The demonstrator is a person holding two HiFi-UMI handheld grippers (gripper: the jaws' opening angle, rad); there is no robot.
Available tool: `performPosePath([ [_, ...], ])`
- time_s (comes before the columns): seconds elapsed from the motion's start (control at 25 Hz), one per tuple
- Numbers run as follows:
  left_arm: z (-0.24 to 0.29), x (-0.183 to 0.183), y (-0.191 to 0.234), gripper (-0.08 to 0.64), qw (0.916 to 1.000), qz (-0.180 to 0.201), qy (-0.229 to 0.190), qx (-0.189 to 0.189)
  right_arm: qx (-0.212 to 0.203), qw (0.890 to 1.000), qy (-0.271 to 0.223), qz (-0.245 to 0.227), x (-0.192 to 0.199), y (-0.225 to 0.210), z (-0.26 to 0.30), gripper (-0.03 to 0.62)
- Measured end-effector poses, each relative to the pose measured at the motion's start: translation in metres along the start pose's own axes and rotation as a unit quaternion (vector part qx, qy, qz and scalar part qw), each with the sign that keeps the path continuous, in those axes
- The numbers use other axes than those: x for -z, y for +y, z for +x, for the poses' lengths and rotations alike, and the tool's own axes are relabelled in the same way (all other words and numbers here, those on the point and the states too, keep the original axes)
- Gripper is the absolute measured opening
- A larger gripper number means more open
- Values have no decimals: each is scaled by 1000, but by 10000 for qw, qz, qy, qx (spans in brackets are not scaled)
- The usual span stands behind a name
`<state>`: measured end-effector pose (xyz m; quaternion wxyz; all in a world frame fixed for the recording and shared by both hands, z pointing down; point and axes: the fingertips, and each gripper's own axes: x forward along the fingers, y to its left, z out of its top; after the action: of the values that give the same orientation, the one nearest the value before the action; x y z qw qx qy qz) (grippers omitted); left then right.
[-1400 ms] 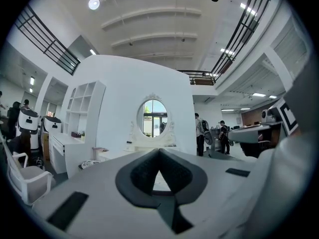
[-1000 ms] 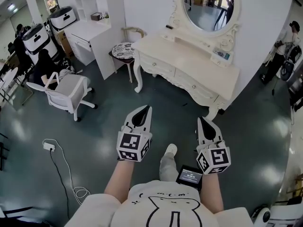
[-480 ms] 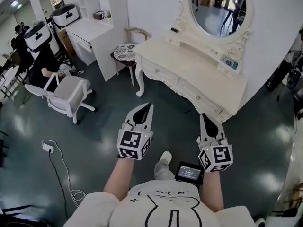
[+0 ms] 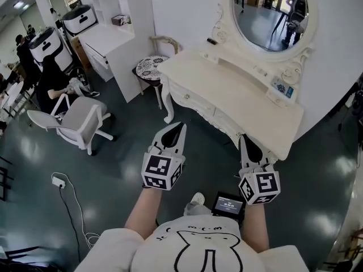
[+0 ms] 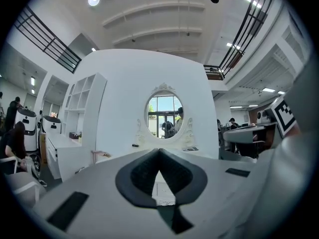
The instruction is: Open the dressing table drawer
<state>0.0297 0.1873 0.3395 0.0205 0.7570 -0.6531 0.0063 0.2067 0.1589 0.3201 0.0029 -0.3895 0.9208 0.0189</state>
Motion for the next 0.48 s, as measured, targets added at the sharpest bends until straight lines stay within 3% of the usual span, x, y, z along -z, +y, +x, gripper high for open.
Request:
performPosePath([
  [0.48, 90, 1, 23, 5, 10000, 57, 41, -12, -95, 9999, 12, 125, 12, -52, 74, 11],
])
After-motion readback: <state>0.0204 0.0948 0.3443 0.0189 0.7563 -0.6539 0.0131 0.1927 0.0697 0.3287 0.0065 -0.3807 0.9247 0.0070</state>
